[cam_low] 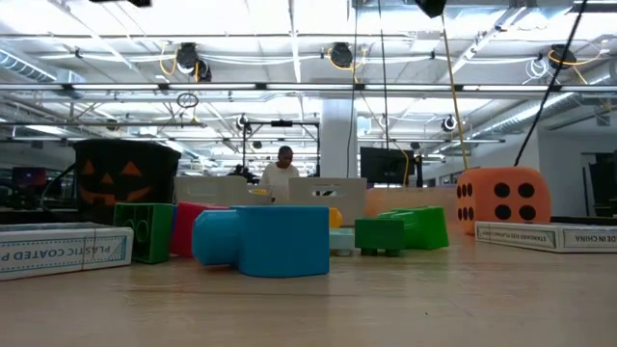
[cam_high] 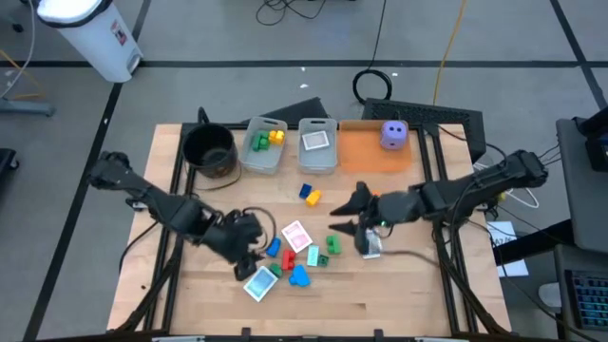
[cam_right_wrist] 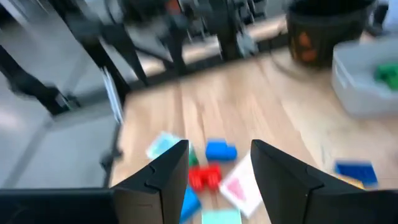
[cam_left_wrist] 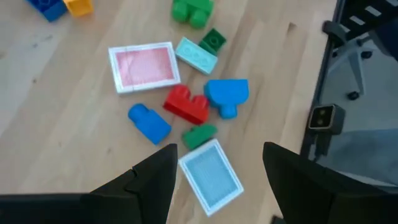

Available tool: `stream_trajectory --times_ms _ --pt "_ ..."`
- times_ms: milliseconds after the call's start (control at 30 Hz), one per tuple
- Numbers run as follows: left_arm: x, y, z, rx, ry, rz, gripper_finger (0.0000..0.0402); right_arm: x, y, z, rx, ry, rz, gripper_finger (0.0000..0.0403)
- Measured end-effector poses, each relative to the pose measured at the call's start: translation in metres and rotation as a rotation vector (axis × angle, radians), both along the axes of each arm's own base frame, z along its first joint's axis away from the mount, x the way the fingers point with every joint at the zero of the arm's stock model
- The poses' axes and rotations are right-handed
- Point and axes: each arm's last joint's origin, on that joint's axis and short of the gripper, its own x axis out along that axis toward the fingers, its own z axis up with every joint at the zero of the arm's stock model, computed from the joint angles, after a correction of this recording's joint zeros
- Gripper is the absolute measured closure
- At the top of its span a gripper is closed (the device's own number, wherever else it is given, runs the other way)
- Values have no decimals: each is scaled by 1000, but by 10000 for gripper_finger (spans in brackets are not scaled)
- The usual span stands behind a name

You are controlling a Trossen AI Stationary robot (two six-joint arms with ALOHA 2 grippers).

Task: Pick & Place Toys
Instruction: Put the blue deck of cards into the right gray bin

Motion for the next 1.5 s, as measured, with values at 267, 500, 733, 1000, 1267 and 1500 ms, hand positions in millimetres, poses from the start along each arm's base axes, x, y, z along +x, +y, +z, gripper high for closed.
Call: stream_trajectory --times_ms 267,500,733,1000,1267,1500 --pt "-23 -34 -8 -52 29 123 156 16 45 -5 3 349 -63 236" --pt "-29 -52 -36 -142 94 328 156 21 51 -18 9 427 -95 236" --pt "-26 -54 -41 -168 92 370 156 21 48 -16 -35 420 -63 236" --pt "-17 -47 -40 -186 92 345 145 12 62 -14 -87 418 18 236" --pt "1 -49 -42 -289 67 338 21 4 71 -14 -142 423 61 236" --pt "14 -64 -73 -279 190 309 31 -5 79 -15 -171 442 89 236"
